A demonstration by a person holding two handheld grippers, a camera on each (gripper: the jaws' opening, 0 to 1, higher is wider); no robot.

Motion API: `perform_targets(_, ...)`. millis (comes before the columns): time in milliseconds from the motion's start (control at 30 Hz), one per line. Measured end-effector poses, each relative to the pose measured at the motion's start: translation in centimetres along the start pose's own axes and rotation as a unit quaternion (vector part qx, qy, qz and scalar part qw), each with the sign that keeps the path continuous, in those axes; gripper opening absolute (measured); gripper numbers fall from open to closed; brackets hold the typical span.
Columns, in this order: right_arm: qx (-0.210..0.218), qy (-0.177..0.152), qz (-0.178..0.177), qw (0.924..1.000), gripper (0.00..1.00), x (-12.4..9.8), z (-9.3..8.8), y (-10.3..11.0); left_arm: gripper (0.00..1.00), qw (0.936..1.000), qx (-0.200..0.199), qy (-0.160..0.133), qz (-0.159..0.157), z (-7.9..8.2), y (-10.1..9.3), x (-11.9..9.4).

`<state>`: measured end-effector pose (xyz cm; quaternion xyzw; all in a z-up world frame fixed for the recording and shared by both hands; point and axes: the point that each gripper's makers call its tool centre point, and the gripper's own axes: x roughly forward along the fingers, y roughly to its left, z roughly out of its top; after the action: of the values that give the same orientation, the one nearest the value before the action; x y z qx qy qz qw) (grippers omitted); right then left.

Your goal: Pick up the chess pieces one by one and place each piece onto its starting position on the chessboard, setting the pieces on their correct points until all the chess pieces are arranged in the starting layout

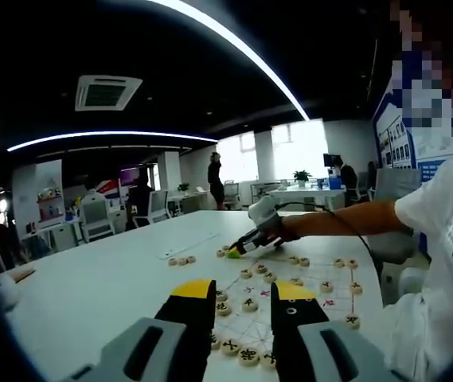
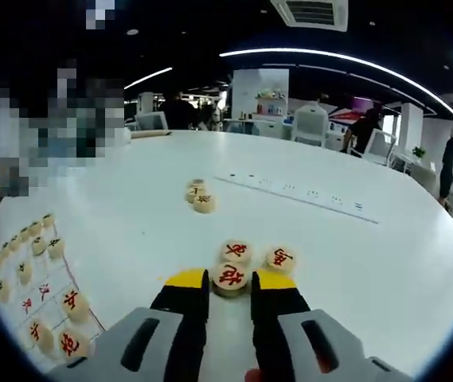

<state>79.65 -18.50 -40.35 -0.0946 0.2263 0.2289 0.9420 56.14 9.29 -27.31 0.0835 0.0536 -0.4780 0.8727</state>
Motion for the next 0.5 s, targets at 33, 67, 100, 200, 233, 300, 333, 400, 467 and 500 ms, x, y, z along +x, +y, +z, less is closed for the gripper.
perform_targets(33,-0.018,0.001,0.000,0.9998,0.19,-0.2,0.0,-0.1,0.29,1.0000,0.000,0.000,0.000,0.0,0.0,0.0)
perform_targets(67,-0.025,-0.002,0.001,0.9997,0.19,-0.4,0.1,0.0,0.29,1.0000,0.000,0.000,-0.001,0.0,-0.1,0.0)
perform_targets(100,-0.024,-0.007,0.004,0.9997,0.19,-0.8,0.3,0.0,0.29,1.0000,0.001,0.000,-0.002,0.0,-0.1,0.0)
perform_targets(200,-0.013,-0.023,0.016,0.9995,0.19,-2.1,1.0,0.9,0.29,1.0000,0.001,0.000,-0.001,0.1,-0.1,0.0)
perform_targets(233,-0.015,-0.028,0.022,0.9993,0.19,-2.5,1.2,1.3,0.29,1.0000,0.001,0.000,-0.001,0.1,-0.1,0.0)
perform_targets(300,-0.020,-0.040,0.031,0.9985,0.19,-4.3,1.6,2.2,0.29,1.0000,0.000,-0.001,-0.001,0.1,-0.1,0.0)
perform_targets(333,-0.021,-0.042,0.032,0.9984,0.19,-4.5,1.7,2.3,0.29,1.0000,0.000,-0.001,-0.001,0.1,-0.1,0.0)
perform_targets(400,-0.027,-0.052,0.051,0.9970,0.19,-6.7,1.6,3.8,0.29,1.0000,0.001,0.000,-0.002,0.1,-0.2,0.2)
perform_targets(467,-0.032,-0.060,0.066,0.9955,0.19,-8.0,1.7,4.7,0.29,1.0000,0.002,0.000,-0.004,0.1,-0.4,0.2)
perform_targets(500,-0.034,-0.065,0.078,0.9942,0.19,-9.1,1.7,5.3,0.29,1.0000,0.003,0.000,-0.005,0.2,-0.5,0.2)
